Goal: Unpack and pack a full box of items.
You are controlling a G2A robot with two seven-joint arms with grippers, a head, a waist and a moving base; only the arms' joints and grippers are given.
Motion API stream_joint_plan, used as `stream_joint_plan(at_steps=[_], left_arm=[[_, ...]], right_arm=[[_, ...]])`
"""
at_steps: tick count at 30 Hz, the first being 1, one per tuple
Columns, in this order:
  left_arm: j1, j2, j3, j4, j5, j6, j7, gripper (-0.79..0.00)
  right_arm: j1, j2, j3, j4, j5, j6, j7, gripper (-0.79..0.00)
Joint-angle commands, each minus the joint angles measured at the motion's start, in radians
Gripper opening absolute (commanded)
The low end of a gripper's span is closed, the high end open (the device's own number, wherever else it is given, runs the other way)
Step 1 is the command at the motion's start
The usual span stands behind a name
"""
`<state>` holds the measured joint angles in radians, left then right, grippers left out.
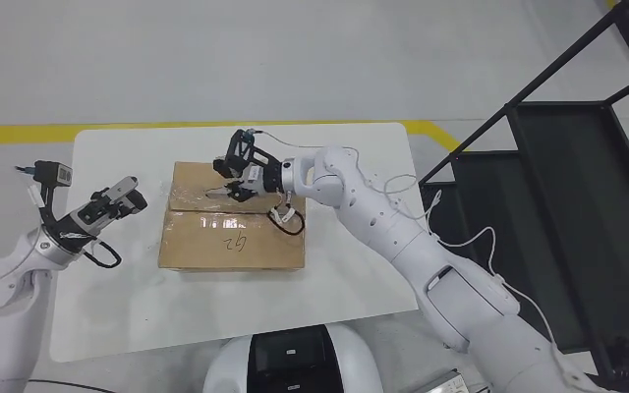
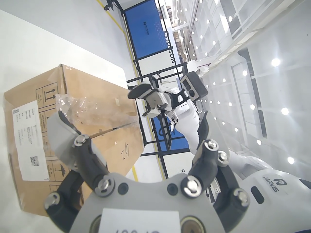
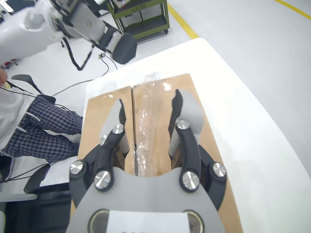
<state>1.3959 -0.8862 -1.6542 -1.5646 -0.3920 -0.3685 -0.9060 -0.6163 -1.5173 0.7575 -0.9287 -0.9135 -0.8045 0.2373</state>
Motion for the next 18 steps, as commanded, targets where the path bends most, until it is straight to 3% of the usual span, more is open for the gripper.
stream_joint_plan(at_steps=[1,12,18], left_arm=[[-0.002,0.0,0.001,-0.002,0.003,0.0,0.002,0.0],[0.016,-0.001,-0.014,-0.01,0.007,0.0,0.006,0.0],[0.019,-0.001,-0.018,-0.016,0.004,-0.002,0.003,0.0]], right_arm=[[0.003,-0.004,-0.014,0.016,-0.031,0.004,-0.005,0.0],[0.001,-0.022,-0.071,0.008,-0.175,0.043,-0.08,0.0],[-0.02,-0.022,-0.089,-0.032,-0.259,0.072,-0.104,-0.197]])
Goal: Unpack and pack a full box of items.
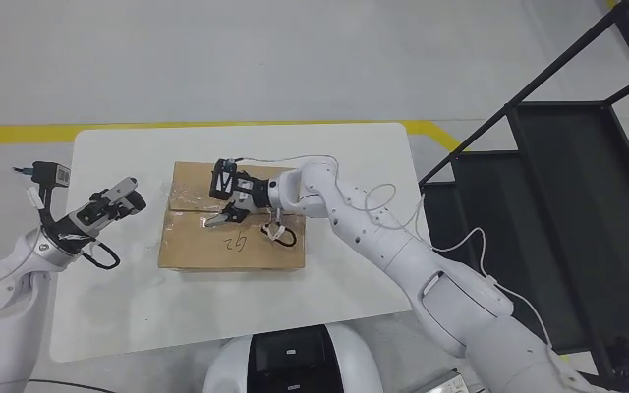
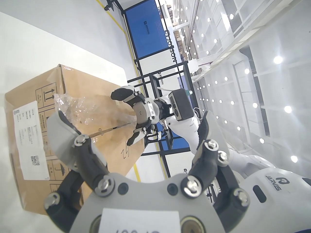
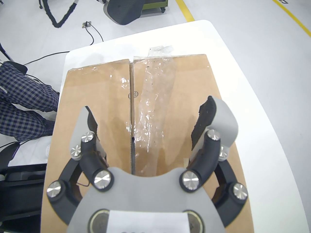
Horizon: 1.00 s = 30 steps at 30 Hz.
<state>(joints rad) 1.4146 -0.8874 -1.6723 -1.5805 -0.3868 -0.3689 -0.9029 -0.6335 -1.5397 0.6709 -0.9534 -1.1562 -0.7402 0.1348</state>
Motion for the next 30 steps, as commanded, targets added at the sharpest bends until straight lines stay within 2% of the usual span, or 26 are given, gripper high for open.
stream_joint_plan(at_steps=[1,4,7,9,10,22,30], left_arm=[[0.001,0.0,0.0,0.001,-0.002,-0.001,-0.001,0.0],[0.0,-0.001,0.0,0.004,-0.003,0.0,-0.004,0.0],[0.0,-0.001,-0.001,0.006,-0.003,-0.001,-0.006,0.0],[0.001,-0.001,-0.004,0.006,-0.005,-0.001,-0.006,0.0],[0.001,-0.001,-0.004,0.006,-0.005,0.0,-0.006,0.0],[0.002,-0.003,-0.007,0.002,-0.01,0.002,-0.01,0.0],[0.003,-0.004,-0.003,0.003,-0.007,0.003,-0.007,0.0]], right_arm=[[-0.005,0.001,-0.005,-0.013,-0.037,0.021,0.001,-0.222],[-0.014,0.001,-0.007,-0.019,-0.068,0.046,-0.005,-0.283],[-0.018,0.001,-0.007,-0.024,-0.084,0.057,-0.011,-0.499],[-0.02,0.001,-0.006,-0.031,-0.099,0.063,-0.018,-0.76],[-0.022,0.002,-0.004,-0.037,-0.106,0.067,-0.022,-0.785],[-0.059,0.017,0.034,-0.12,-0.125,0.045,-0.031,-0.785],[-0.096,0.04,0.113,-0.178,-0.014,-0.056,-0.05,-0.785]])
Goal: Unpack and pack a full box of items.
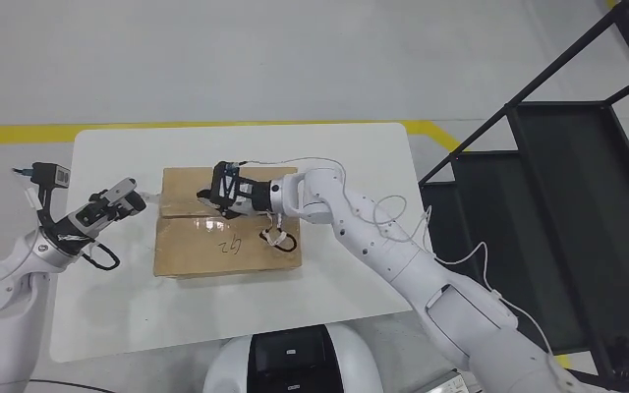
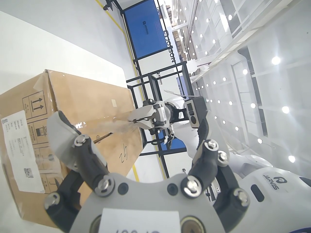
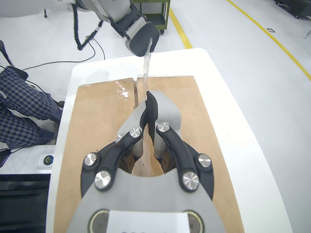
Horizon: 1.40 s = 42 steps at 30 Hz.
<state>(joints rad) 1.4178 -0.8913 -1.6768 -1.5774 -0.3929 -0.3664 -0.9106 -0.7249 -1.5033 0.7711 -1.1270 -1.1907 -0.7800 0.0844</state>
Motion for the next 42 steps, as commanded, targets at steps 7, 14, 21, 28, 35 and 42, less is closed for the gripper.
stream_joint_plan(at_steps=[7,14,21,28,35,42], left_arm=[[-0.007,-0.002,0.012,-0.001,0.004,0.004,-0.001,0.0],[-0.01,-0.003,0.013,0.0,0.006,0.003,-0.001,0.0],[-0.003,-0.002,-0.004,0.006,0.005,0.003,-0.003,0.0],[0.003,-0.002,-0.014,0.006,0.003,0.003,-0.003,0.0],[0.006,-0.002,-0.018,0.01,0.0,0.004,-0.006,0.0],[0.007,-0.003,-0.016,0.006,-0.003,0.005,-0.008,0.0]], right_arm=[[-0.022,0.017,0.053,-0.021,0.118,-0.109,0.03,-0.785],[-0.013,0.004,0.009,0.014,0.135,-0.106,0.065,-0.785],[0.036,-0.032,-0.064,0.113,0.115,-0.068,0.034,-0.785],[0.083,-0.069,-0.117,0.212,0.073,-0.016,-0.025,-0.785],[0.107,-0.093,-0.149,0.267,0.027,0.011,-0.071,-0.785],[0.121,-0.109,-0.167,0.297,-0.022,0.045,-0.118,-0.785]])
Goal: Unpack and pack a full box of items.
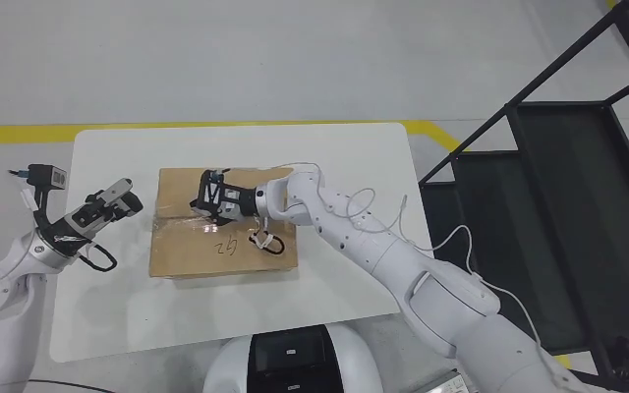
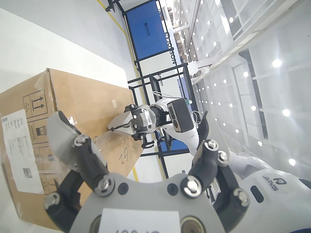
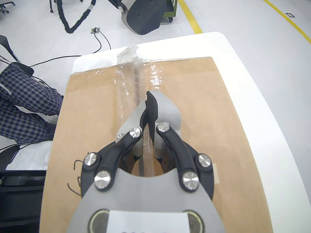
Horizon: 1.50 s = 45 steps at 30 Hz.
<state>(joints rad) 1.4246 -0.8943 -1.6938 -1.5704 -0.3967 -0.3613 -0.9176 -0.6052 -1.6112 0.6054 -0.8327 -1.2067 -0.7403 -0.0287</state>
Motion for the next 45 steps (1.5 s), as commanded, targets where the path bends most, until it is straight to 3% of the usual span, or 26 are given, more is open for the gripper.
stream_joint_plan(at_steps=[1,2,3,4,5,20,25,30,35,40,45], left_arm=[[0.0,0.0,0.001,0.0,0.001,-0.001,-0.001,0.0],[0.0,0.0,0.001,0.0,0.001,-0.001,-0.001,0.0],[0.0,0.0,0.001,-0.001,0.001,-0.001,-0.001,0.0],[0.0,-0.001,0.001,-0.001,0.001,0.0,-0.001,0.0],[0.0,-0.001,0.001,-0.002,0.001,0.0,-0.001,0.0],[0.007,-0.002,-0.009,-0.016,-0.018,-0.008,-0.006,0.0],[0.002,-0.002,-0.012,-0.041,-0.064,-0.024,-0.044,0.0],[-0.044,-0.003,0.023,-0.068,-0.095,-0.023,-0.109,0.0],[-0.095,-0.007,0.087,-0.064,-0.063,-0.012,-0.131,0.0],[-0.137,-0.012,0.144,-0.026,-0.025,0.013,-0.123,0.0],[-0.16,-0.014,0.184,0.004,-0.017,0.042,-0.163,0.0]], right_arm=[[0.002,-0.003,-0.003,0.006,-0.014,0.01,-0.01,-0.785],[0.002,-0.005,-0.005,0.008,-0.02,0.015,-0.014,-0.785],[0.002,-0.006,-0.005,0.011,-0.023,0.016,-0.018,-0.637],[0.002,-0.007,-0.006,0.014,-0.026,0.018,-0.021,-0.206],[0.002,-0.008,-0.006,0.015,-0.031,0.021,-0.023,0.0],[-0.032,0.001,0.034,-0.068,-0.054,0.014,-0.092,0.0],[-0.064,0.015,0.111,-0.082,0.109,-0.059,-0.092,0.0],[-0.11,0.044,0.225,-0.148,0.368,-0.04,0.132,0.0],[-0.209,0.082,0.346,-0.328,0.705,0.167,0.518,0.0],[-0.308,0.129,0.436,-0.553,0.68,0.389,0.819,0.0],[-0.411,0.161,0.494,-0.701,0.677,0.431,0.967,0.0]])
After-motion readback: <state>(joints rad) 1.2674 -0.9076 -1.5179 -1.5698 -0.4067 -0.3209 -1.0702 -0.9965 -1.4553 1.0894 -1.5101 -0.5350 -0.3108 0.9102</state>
